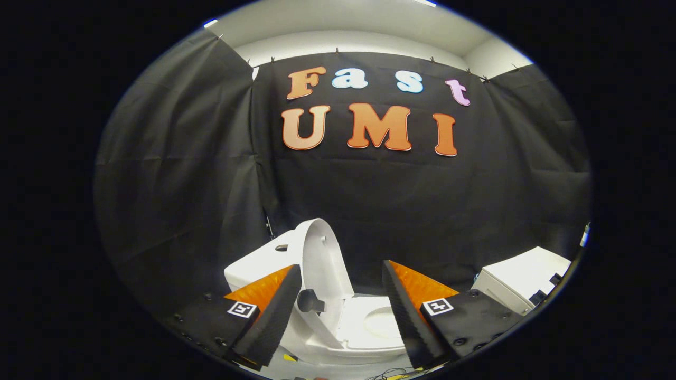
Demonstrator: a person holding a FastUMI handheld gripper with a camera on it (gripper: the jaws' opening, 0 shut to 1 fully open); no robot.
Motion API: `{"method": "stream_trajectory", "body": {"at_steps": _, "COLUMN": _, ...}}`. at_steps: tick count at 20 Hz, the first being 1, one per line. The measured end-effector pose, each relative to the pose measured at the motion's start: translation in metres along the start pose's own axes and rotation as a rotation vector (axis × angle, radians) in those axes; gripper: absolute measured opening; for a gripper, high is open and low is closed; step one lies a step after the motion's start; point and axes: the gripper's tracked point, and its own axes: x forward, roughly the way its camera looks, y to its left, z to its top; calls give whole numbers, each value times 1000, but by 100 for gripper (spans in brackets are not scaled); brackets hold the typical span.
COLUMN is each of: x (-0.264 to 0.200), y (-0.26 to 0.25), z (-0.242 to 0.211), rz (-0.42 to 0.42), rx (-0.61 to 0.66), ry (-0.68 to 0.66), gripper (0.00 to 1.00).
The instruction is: Open the toilet lid.
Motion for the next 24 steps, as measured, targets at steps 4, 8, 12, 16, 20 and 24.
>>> {"method": "stream_trajectory", "body": {"at_steps": 4, "x": -22, "y": -31, "z": 43, "rz": -5, "rx": 2, "ry": -16, "gripper": 98}}
{"method": "stream_trajectory", "body": {"at_steps": 8, "x": -56, "y": -78, "z": 87, "rz": -21, "rx": 32, "ry": -53, "gripper": 98}}
{"method": "stream_trajectory", "body": {"at_steps": 12, "x": -83, "y": -128, "z": 113, "rz": -66, "rx": 68, "ry": -104, "gripper": 98}}
{"method": "stream_trajectory", "body": {"at_steps": 16, "x": -93, "y": -144, "z": 113, "rz": -59, "rx": 42, "ry": -97, "gripper": 97}}
{"method": "stream_trajectory", "body": {"at_steps": 20, "x": -105, "y": -144, "z": 120, "rz": -6, "rx": 25, "ry": -133, "gripper": 96}}
{"method": "stream_trajectory", "body": {"at_steps": 24, "x": -104, "y": -155, "z": 124, "rz": -26, "rx": 39, "ry": -135, "gripper": 96}}
